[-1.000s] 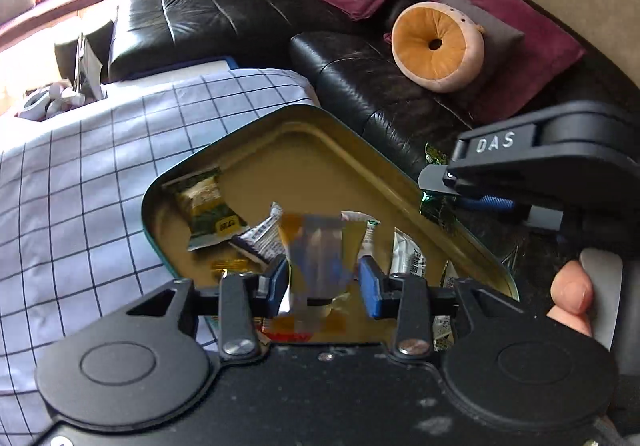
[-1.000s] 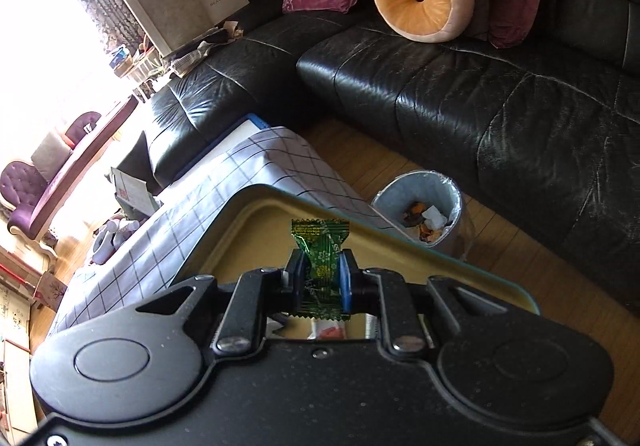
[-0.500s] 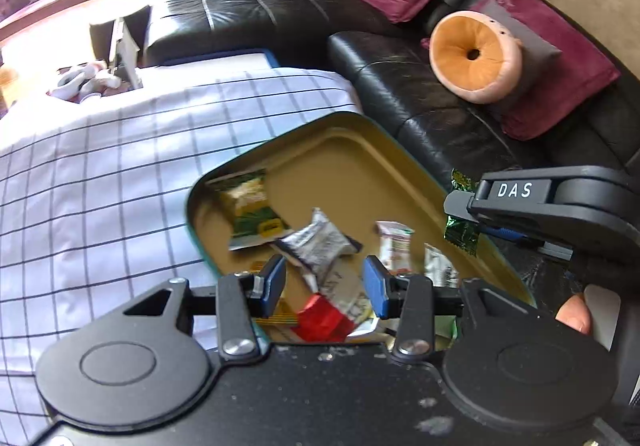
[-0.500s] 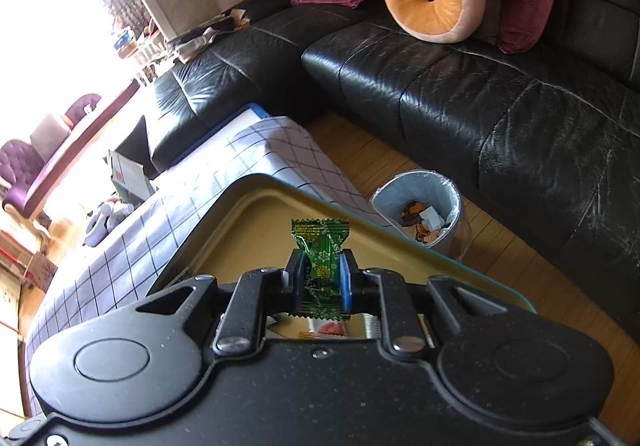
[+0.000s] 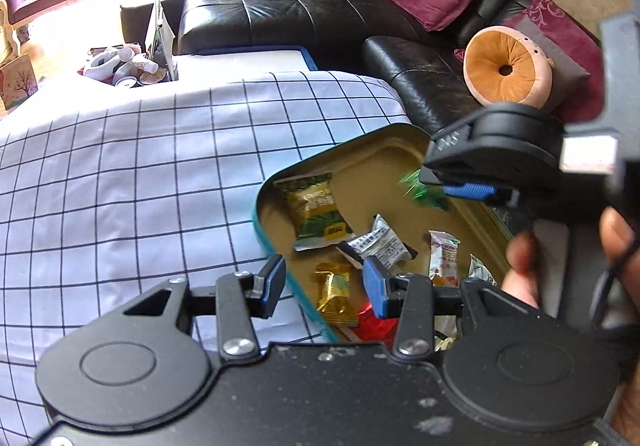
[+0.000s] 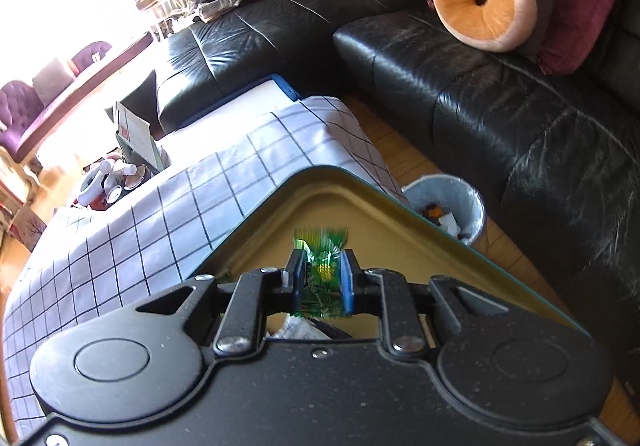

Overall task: Organize snacks
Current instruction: 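Carry the green candy and silver-gold bar over the tin and release both, then withdraw both open grippers from the filled tin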

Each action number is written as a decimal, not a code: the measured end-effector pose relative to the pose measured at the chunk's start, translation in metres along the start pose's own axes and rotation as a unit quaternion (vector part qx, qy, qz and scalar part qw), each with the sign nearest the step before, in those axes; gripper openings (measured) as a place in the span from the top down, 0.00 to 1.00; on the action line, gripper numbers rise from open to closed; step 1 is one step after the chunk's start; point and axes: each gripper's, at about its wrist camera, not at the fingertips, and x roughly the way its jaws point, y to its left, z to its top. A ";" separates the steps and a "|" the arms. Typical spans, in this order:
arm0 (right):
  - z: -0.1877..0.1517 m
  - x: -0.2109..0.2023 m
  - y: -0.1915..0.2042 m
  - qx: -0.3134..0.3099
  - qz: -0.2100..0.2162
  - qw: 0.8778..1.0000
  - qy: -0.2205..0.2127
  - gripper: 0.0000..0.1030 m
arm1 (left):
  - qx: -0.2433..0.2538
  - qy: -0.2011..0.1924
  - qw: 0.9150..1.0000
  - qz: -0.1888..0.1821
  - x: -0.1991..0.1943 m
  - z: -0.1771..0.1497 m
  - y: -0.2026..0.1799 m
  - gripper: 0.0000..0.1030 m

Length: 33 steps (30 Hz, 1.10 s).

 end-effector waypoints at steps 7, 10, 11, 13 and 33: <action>-0.013 -0.011 0.006 -0.006 -0.016 1.000 -0.010 0.72 | -0.001 -0.009 1.000 0.008 -0.010 0.000 0.014 0.58; -0.023 -0.016 -0.001 -0.004 -0.015 1.000 0.001 0.73 | 0.000 -0.014 1.000 0.012 -0.017 -0.002 0.017 0.58; -0.027 -0.018 -0.003 -0.002 -0.016 1.000 0.005 0.73 | 0.002 -0.016 1.000 0.014 -0.019 -0.002 0.018 0.58; -0.036 -0.024 -0.008 0.001 -0.021 1.000 0.012 0.73 | 0.003 -0.020 1.000 0.015 -0.023 -0.004 0.019 0.58; -0.108 -0.062 -0.040 -0.002 -0.074 0.996 0.056 0.72 | 0.037 -0.004 0.998 0.046 -0.024 -0.030 0.021 0.58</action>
